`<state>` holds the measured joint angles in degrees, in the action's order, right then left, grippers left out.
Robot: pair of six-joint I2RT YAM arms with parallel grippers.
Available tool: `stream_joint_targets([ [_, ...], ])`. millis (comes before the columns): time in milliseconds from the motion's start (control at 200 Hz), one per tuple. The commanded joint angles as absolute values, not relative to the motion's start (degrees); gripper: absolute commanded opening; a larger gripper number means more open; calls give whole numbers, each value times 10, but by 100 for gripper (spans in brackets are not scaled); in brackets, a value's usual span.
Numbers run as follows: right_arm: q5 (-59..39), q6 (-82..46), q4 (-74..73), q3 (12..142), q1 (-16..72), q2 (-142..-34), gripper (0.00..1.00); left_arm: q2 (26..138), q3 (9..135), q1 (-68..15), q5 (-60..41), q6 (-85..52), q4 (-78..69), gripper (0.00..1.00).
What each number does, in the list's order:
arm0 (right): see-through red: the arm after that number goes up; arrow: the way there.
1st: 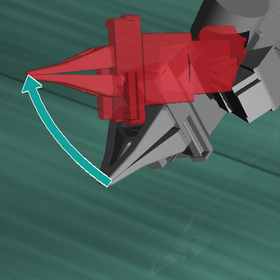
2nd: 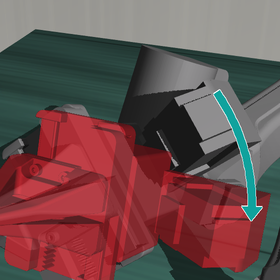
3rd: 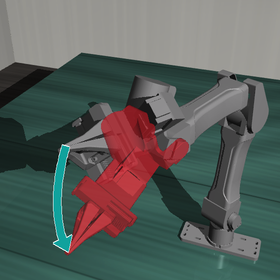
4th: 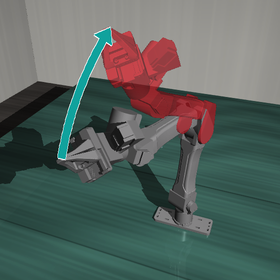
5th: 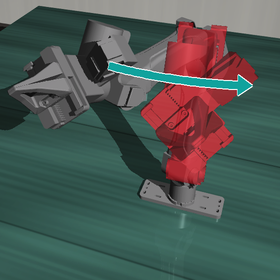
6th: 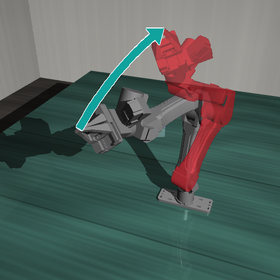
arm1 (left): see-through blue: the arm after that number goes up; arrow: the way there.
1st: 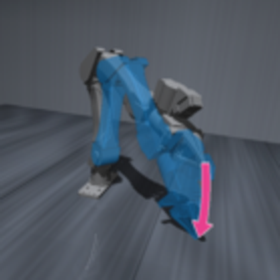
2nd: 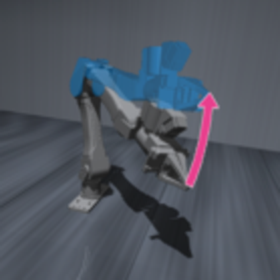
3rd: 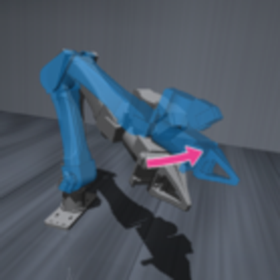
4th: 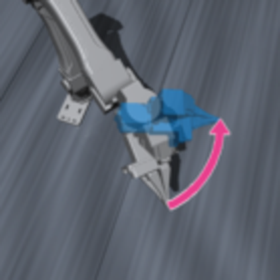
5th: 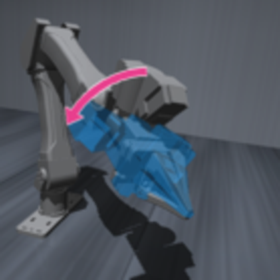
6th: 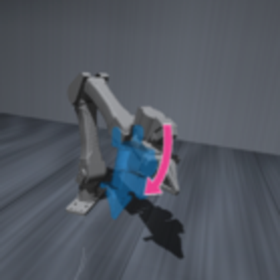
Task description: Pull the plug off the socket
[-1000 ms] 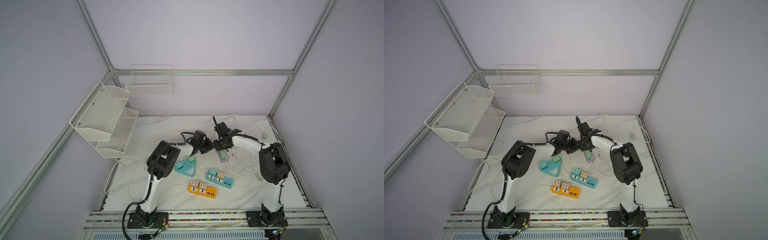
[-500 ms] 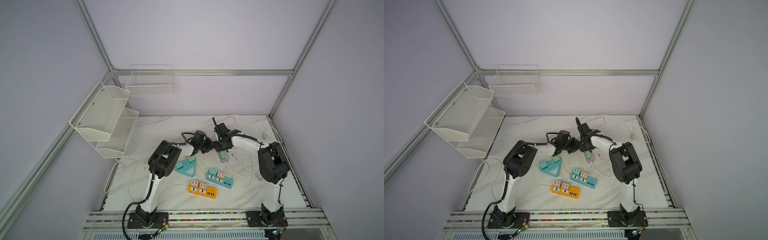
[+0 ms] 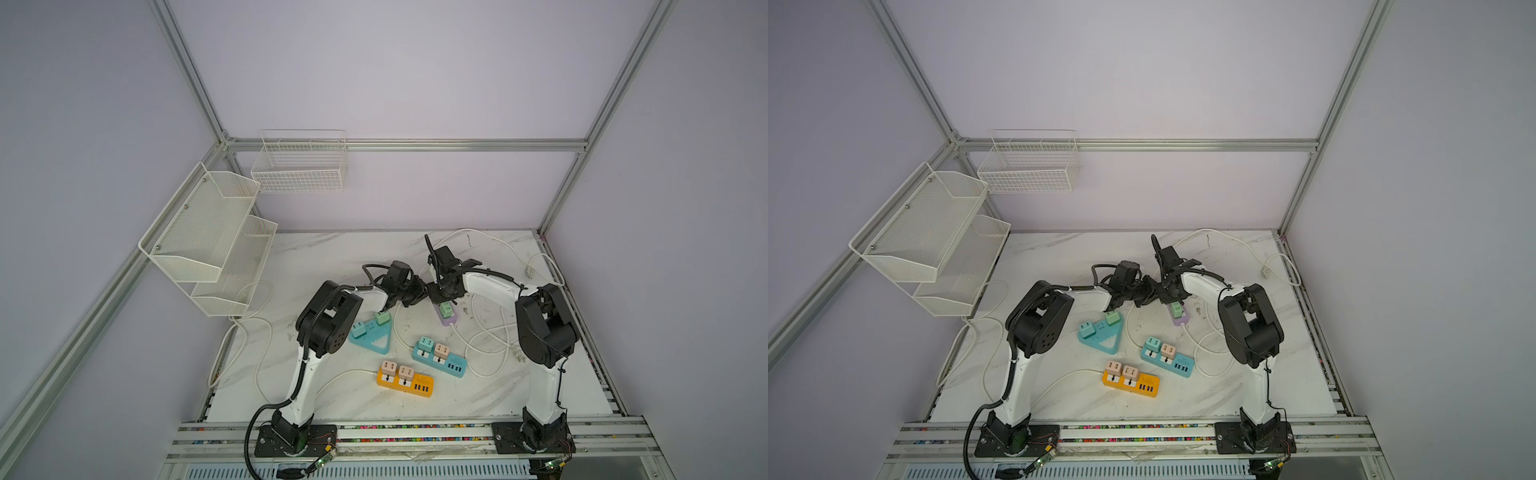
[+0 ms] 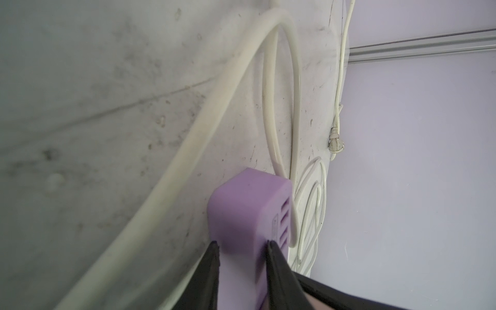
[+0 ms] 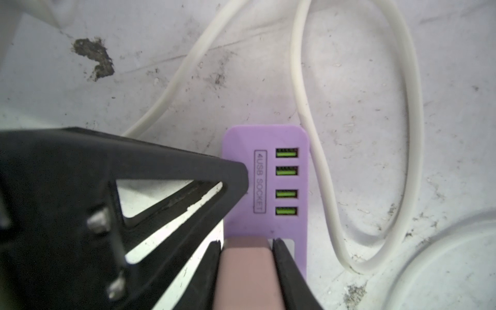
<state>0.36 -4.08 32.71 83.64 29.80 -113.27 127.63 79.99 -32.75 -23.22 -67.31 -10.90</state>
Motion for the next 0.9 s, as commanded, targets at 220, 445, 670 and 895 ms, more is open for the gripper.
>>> stream_joint_targets([
  [220, -17, -32, 313, 844, 295, -1120, 15, 1267, 768, -329, -205, -623, 16, 29],
  [445, -28, -34, 309, 843, 285, -1114, 14, 1277, 796, -335, -226, -611, 17, 29],
  [670, -48, -23, 283, 820, 271, -1087, 12, 1285, 807, -336, -216, -603, 41, 28],
  [895, -38, -35, 277, 821, 291, -1096, 11, 1297, 792, -337, -207, -603, 49, 27],
])
